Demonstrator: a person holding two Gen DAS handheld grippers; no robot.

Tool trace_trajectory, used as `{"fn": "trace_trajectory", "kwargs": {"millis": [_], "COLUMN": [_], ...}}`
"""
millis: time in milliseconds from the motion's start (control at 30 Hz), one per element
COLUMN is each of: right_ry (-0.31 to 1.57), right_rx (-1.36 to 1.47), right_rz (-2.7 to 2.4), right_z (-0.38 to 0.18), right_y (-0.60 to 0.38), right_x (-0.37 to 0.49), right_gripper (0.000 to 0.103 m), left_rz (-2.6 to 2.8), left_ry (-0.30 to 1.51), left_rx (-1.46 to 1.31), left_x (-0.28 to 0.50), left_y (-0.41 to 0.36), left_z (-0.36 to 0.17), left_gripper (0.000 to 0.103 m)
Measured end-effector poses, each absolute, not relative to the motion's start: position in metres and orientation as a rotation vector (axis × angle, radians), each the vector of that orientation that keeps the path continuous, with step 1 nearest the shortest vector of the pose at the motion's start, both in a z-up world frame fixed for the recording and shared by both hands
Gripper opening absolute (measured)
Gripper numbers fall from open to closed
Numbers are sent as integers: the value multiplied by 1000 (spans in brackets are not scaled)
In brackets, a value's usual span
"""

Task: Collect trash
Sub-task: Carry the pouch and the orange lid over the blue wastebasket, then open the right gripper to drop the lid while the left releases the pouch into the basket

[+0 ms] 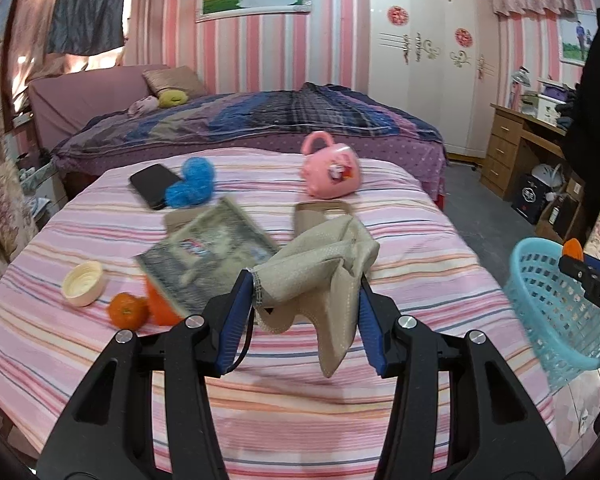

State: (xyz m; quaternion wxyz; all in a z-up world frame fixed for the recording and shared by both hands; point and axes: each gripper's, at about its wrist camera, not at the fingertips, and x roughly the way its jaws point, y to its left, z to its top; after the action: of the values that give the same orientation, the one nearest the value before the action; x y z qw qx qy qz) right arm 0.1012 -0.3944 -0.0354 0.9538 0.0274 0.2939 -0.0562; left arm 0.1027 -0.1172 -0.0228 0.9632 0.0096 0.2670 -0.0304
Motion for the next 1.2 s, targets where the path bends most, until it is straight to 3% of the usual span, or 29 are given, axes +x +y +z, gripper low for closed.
{"fn": "trace_trajectory", "kwargs": {"millis": [900,1033,1100,1200], "right_ry": [557,565,569,570], "right_rx": [143,125,130,132], "right_rz": [-198,-193,-193,-197], "right_z": [-61,-63,-64,-64], "right_y": [-531,-529,-530,-531], "right_x": [79,78,77,75], "right_gripper": [41,41,41,41], "left_rz": [-435,-461,-465,-452], "left_ry": [598,597,602,585], "left_rx": [65,81,88,102], "left_x": [116,118,119,119], "left_y": [-335,-352,-356,-353], "left_z": [-45,-45,-46,-44], "left_gripper": [51,61,73,83]}}
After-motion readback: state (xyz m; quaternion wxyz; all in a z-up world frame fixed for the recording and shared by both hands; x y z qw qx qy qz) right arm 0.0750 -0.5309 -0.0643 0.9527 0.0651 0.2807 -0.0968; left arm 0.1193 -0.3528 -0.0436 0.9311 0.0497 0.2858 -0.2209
